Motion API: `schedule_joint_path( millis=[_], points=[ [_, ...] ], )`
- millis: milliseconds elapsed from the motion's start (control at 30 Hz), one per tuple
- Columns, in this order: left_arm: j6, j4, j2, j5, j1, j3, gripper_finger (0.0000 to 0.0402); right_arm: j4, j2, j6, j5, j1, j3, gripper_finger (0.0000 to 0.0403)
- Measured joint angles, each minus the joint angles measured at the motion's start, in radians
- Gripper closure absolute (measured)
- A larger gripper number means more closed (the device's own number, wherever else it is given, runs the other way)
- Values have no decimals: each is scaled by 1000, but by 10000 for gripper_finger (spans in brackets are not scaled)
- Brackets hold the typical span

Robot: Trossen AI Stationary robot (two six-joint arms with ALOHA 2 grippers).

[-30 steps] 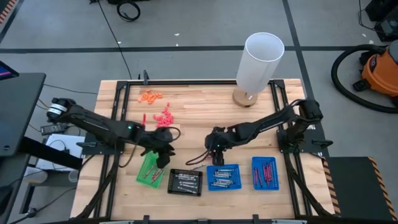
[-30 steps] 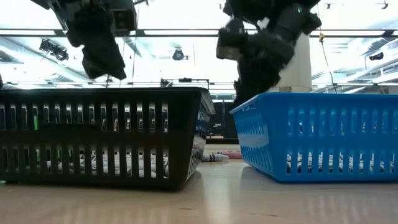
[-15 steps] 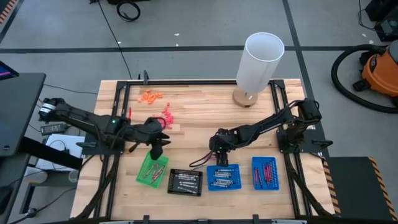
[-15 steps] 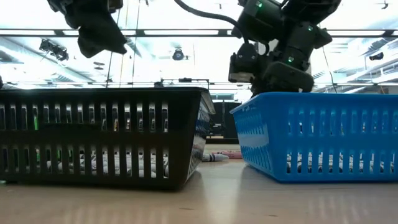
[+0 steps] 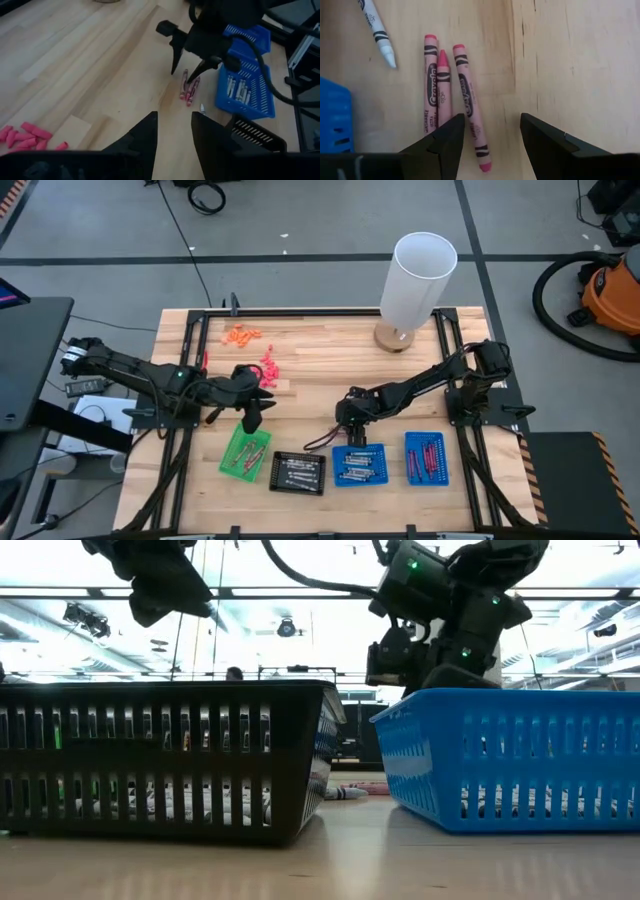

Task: Sort crayons
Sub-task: Put the pink crayon into the green basket

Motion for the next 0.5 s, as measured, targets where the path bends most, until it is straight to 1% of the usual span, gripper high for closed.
schedule_joint_path(
  millis=[233,300,400,500],
  points=[
    [51,66,0,-1,-5,0,272,1,1,9,-2,-6,0,200],
    [66,71,0,-1,-5,0,272,-1,1,6,-6,-12,0,205],
    [76,70,0,-1,-5,0,272,-13,1,2,-5,-14,0,229],
    [79,69,0,-1,-5,0,272,-22,1,-2,8,-14,1,268]
  ],
)
